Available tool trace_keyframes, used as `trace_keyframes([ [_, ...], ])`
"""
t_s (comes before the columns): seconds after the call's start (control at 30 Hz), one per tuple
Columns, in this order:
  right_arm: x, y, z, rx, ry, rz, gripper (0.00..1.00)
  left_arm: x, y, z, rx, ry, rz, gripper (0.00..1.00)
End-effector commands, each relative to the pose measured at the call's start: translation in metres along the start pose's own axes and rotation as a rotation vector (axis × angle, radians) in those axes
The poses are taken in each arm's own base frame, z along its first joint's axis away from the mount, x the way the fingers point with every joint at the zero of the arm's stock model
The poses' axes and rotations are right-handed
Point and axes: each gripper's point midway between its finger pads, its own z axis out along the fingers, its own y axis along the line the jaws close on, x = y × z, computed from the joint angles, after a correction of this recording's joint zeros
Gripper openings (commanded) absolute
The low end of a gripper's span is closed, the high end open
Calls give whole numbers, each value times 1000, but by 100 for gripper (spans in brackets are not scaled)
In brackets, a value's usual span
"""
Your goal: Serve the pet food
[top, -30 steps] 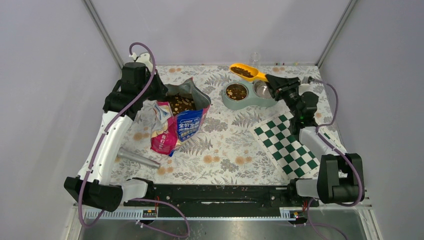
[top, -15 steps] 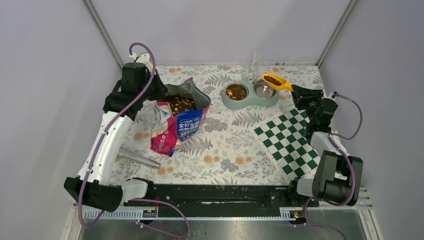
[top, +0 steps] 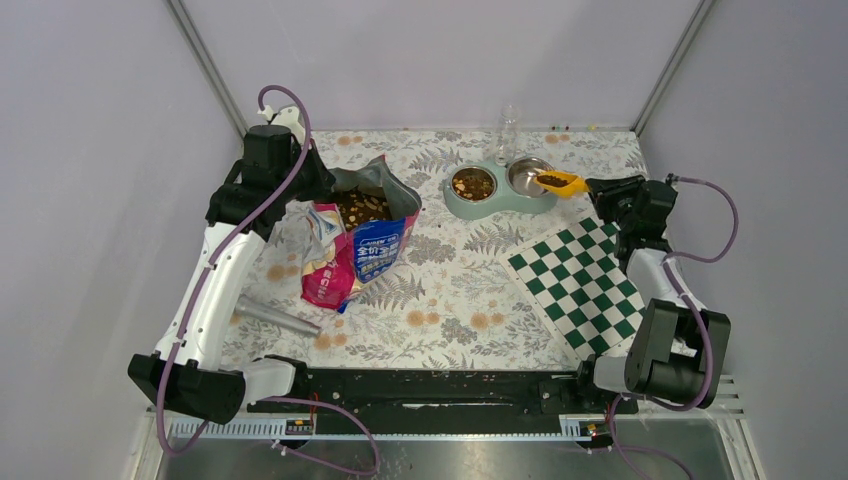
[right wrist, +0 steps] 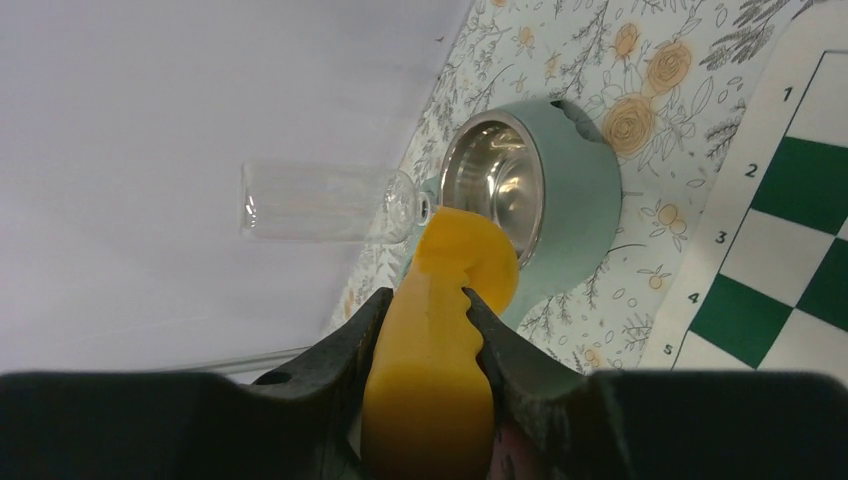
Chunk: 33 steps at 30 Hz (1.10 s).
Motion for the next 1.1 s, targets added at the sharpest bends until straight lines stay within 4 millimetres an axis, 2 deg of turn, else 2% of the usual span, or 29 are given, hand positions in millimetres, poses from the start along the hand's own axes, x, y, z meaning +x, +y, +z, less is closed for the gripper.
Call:
trace_keyframes([
  [0.0,-18,15,6,5,-36,-123,0,-26,-4,-14,12,-98,-7,0],
  [0.33,-33,25,21,23,-61,-226,0,-23,-1,-15,2,-95,-7,0],
  [0.5,-27,38,29,24,-43,-307,0,-23,-1,-15,2,-96,-8,0],
  [0.73,-30,55,36,70,-81,-427,0,-22,0,-16,1,-95,-7,0],
  [0.9,-27,63,34,145,-99,-557,0,-22,0,-16,-1,-98,-4,0],
  [0.97,-24,72,33,149,-103,-608,0,-21,1,-17,-3,-96,-4,0],
  [1.07,-17,73,27,181,-94,-669,0,-22,1,-16,-4,-98,-5,0],
])
